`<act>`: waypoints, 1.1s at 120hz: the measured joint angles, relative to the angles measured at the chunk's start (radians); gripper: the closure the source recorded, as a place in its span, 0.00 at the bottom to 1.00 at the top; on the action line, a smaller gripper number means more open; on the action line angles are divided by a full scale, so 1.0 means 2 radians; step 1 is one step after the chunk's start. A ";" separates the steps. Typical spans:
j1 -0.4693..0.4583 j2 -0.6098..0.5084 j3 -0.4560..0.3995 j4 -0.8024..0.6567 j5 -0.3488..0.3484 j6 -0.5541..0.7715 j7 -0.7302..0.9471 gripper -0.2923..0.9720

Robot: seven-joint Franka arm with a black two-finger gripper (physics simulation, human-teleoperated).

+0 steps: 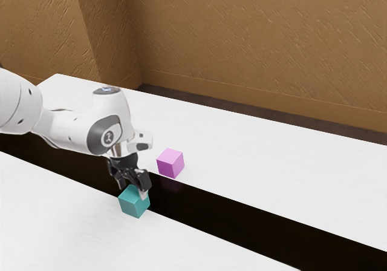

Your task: Pick up the blue block with one arm, and put the blue block on the pink block with one arm

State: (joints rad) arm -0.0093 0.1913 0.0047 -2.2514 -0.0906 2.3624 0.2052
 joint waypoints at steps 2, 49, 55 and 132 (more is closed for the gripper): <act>0.000 0.001 0.000 0.000 0.000 0.002 0.001 0.23; 0.001 0.028 -0.001 0.000 -0.003 0.037 0.010 0.23; 0.001 0.029 -0.001 0.000 -0.003 0.038 0.011 0.23; 0.000 0.011 -0.001 -0.022 -0.008 0.032 0.019 0.23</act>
State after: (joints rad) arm -0.0092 0.2126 0.0031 -2.2949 -0.1071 2.4273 0.2431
